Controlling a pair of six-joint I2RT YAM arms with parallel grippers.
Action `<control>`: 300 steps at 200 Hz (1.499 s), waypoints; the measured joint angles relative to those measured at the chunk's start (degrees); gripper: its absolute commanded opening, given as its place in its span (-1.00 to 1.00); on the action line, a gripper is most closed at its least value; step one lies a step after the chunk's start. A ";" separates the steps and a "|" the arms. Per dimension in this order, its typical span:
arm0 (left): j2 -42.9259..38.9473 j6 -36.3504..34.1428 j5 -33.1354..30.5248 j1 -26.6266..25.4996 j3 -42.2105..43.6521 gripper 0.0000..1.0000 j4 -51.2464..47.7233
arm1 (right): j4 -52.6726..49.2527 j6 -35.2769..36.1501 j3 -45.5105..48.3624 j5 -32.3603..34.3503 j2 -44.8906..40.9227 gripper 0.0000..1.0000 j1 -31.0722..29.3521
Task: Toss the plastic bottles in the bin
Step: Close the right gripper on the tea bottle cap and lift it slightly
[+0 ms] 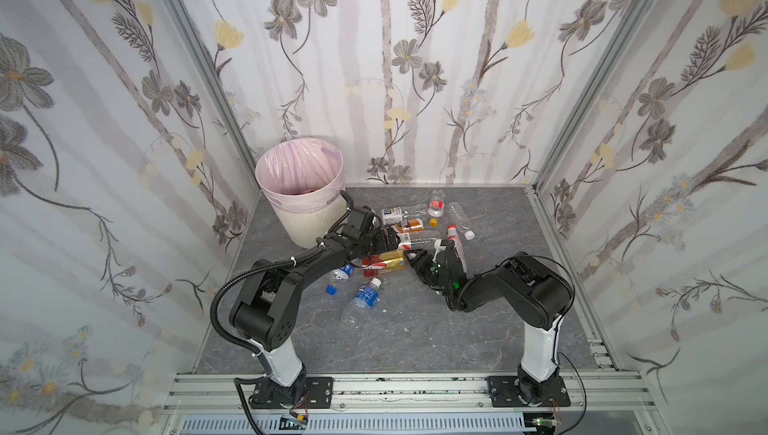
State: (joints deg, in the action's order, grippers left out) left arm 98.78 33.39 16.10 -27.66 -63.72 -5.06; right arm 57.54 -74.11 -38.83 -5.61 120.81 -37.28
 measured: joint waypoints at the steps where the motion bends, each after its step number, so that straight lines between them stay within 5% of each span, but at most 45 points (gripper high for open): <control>1: -0.02 0.00 0.00 0.00 0.00 1.00 0.00 | 0.04 -0.04 0.02 0.00 0.00 0.43 0.00; 300: -0.59 -1.09 -0.90 0.00 0.00 1.00 -1.16 | 12.11 -7.96 0.59 1.57 6.71 -0.23 0.48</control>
State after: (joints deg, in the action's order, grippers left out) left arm 98.19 32.29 15.20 -27.66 -63.72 -6.22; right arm 69.65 -82.06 -38.24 -4.03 127.52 -36.80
